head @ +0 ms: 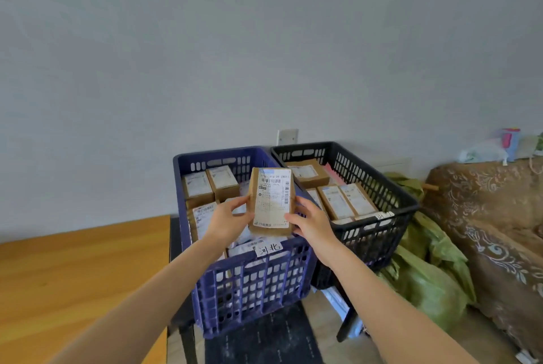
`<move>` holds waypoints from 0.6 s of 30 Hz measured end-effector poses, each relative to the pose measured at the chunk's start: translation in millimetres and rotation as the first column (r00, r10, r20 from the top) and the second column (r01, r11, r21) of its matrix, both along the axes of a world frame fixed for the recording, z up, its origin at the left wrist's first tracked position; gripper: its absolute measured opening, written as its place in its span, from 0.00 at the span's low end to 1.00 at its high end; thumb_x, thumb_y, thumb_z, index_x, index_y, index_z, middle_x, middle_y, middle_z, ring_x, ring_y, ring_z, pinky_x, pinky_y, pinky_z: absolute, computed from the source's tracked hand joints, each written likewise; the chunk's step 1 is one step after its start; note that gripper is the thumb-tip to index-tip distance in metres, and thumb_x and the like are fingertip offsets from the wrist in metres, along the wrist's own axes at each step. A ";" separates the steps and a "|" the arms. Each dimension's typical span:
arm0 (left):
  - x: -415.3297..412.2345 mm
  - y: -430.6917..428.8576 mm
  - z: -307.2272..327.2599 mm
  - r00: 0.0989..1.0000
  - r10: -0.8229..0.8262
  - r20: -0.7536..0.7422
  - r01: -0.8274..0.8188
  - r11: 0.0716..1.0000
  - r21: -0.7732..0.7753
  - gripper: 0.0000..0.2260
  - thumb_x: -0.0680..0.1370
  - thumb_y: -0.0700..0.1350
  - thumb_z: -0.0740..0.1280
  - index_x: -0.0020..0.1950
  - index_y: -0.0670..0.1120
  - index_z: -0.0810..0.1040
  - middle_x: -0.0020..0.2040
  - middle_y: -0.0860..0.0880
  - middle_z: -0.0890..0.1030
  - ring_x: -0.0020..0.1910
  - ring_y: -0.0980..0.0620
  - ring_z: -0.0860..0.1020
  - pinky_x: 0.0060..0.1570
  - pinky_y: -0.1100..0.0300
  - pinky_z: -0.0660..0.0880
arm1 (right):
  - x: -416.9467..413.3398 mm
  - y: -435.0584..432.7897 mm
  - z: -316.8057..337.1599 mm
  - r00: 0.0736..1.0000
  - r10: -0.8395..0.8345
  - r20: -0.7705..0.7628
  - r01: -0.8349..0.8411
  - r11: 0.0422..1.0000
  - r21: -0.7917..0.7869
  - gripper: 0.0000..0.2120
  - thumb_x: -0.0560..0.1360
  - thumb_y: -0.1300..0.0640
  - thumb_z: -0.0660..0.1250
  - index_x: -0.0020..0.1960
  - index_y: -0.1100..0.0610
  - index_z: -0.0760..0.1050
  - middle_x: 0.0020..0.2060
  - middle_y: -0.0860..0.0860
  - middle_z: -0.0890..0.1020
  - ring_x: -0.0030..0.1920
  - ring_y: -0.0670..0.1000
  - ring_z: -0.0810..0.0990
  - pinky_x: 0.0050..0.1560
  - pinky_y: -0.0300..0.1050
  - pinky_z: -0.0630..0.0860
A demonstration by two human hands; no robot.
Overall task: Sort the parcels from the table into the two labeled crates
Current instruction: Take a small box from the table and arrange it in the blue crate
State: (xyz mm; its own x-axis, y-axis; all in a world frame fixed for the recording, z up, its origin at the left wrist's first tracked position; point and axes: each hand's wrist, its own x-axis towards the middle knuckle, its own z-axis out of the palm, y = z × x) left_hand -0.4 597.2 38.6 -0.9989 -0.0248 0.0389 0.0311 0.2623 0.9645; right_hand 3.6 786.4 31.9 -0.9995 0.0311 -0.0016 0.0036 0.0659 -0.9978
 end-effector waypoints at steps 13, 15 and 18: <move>-131.5 -18.5 -7.6 0.987 -0.152 0.055 0.157 0.982 -0.108 0.29 0.75 0.35 0.70 0.74 0.48 0.67 0.64 0.49 0.78 0.64 0.51 0.75 0.63 0.54 0.73 | -146.3 -18.6 -8.5 1.000 0.018 0.021 -0.020 0.992 0.123 0.19 0.76 0.65 0.67 0.66 0.56 0.73 0.60 0.53 0.80 0.60 0.50 0.78 0.62 0.51 0.77; -148.4 -15.0 -13.6 0.989 -0.141 0.046 0.145 0.984 -0.106 0.29 0.75 0.35 0.70 0.73 0.49 0.68 0.64 0.50 0.78 0.63 0.52 0.76 0.59 0.59 0.74 | -164.6 -17.5 -12.7 1.000 0.014 0.027 -0.018 0.991 0.130 0.19 0.76 0.65 0.67 0.66 0.56 0.73 0.60 0.52 0.80 0.60 0.49 0.78 0.61 0.50 0.77; -170.9 -8.4 -22.4 0.992 -0.125 0.032 0.127 0.988 -0.091 0.28 0.76 0.36 0.69 0.73 0.51 0.67 0.63 0.52 0.78 0.63 0.53 0.76 0.57 0.59 0.76 | -193.5 -15.3 -20.2 0.999 0.013 0.050 -0.020 0.990 0.139 0.19 0.76 0.65 0.67 0.66 0.56 0.73 0.60 0.53 0.80 0.60 0.50 0.78 0.62 0.52 0.77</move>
State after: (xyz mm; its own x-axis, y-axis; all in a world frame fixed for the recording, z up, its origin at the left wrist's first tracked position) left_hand -171.3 588.8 16.2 -0.9945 0.1041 0.0087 0.0445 0.3465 0.9370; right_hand -189.9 771.1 11.7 -0.9987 0.0182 -0.0468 0.0496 0.2050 -0.9775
